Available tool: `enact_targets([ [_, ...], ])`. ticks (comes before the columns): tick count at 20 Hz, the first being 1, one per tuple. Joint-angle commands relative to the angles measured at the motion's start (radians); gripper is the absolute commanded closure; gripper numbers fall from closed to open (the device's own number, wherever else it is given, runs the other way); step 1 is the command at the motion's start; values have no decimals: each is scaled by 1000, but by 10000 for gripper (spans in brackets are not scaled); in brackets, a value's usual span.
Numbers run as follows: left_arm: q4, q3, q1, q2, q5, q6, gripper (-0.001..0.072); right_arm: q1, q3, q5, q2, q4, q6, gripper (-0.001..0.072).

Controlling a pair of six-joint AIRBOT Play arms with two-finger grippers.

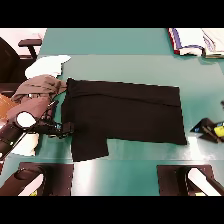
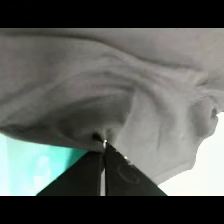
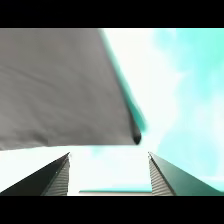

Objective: Fold the shirts.

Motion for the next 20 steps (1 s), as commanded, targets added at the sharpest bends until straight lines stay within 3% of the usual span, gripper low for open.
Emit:
enact_targets([
  [1,-2,13,-1,0,27,23,683,-122,-164,-31,-53,49,2,207],
  [3,-2,13,-1,0,26,23,683,-107,-192,-114,-107,108,2,208],
  [6,-3,13,-1,0,26,23,683,-21,-191,-213,-172,170,2,283],
  [8,-2,14,0,0,17,24,683,58,-166,-233,-195,165,1,517],
  [10,8,29,0,2,-53,32,684,117,-119,-217,-185,146,1,698],
  [14,79,74,-1,63,-208,23,686,214,-22,-82,-62,-49,3,699],
  [20,90,75,-1,369,-558,-134,685,227,5,156,225,-253,7,699],
])
